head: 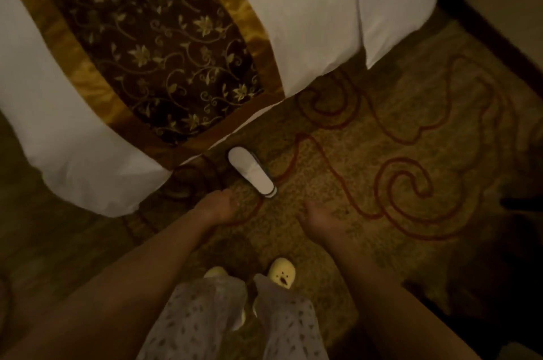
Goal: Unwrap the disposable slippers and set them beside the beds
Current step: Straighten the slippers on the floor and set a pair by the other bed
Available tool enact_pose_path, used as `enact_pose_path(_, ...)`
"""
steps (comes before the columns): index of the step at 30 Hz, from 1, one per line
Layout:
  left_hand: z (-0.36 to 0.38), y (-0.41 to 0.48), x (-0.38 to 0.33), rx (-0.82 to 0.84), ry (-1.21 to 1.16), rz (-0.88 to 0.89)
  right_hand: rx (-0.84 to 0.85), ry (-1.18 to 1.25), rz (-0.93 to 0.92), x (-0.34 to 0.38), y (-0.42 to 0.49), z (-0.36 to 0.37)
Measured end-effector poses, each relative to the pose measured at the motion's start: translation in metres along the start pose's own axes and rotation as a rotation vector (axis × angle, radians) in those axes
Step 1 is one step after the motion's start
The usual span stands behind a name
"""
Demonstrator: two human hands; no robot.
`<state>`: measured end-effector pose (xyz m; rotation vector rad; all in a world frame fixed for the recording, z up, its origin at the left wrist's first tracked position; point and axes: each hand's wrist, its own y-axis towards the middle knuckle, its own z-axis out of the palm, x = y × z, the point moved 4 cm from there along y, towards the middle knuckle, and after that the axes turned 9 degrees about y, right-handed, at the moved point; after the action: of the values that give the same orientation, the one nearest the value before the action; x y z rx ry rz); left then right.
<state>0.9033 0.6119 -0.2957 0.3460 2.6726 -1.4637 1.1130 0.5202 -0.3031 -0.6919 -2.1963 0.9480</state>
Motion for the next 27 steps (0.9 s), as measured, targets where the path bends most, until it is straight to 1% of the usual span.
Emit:
enact_pose_path(4, 0.043, 0.07, 0.0, -0.01, -0.113, 0.019, 0.003, -0.023, -0.064, -0.019, 0.082, 0.048)
enact_pose_path(8, 0.092, 0.161, 0.01, -0.062, -0.242, -0.003, 0.065, -0.031, -0.017, -0.038, 0.176, 0.111)
enact_pose_path(11, 0.127, 0.233, 0.016, -0.099, -0.284, -0.022, 0.096, -0.118, -0.037, -0.042, 0.251, 0.145)
enact_pose_path(12, 0.137, 0.256, 0.017, -0.116, -0.293, -0.012, 0.082, -0.124, -0.058, -0.043, 0.277, 0.154)
enact_pose_path(16, 0.172, 0.348, 0.027, -0.206, -0.347, -0.059, -0.004, -0.14, -0.136, -0.042, 0.376, 0.177)
enact_pose_path(18, 0.182, 0.383, 0.03, -0.266, -0.396, -0.048, -0.032, -0.176, -0.13, -0.042, 0.417, 0.182)
enact_pose_path(21, 0.195, 0.426, 0.035, -0.345, -0.671, -0.142, -0.102, -0.128, -0.112, -0.044, 0.459, 0.193)
enact_pose_path(24, 0.203, 0.469, 0.045, -0.371, -0.948, -0.302, -0.206, -0.126, -0.18, -0.042, 0.49, 0.207)
enact_pose_path(26, 0.209, 0.481, 0.046, -0.361, -1.026, -0.351, -0.269, -0.088, -0.207, -0.046, 0.495, 0.214)
enact_pose_path(27, 0.211, 0.483, 0.046, -0.349, -1.051, -0.36, -0.273, -0.047, -0.208, -0.048, 0.494, 0.218)
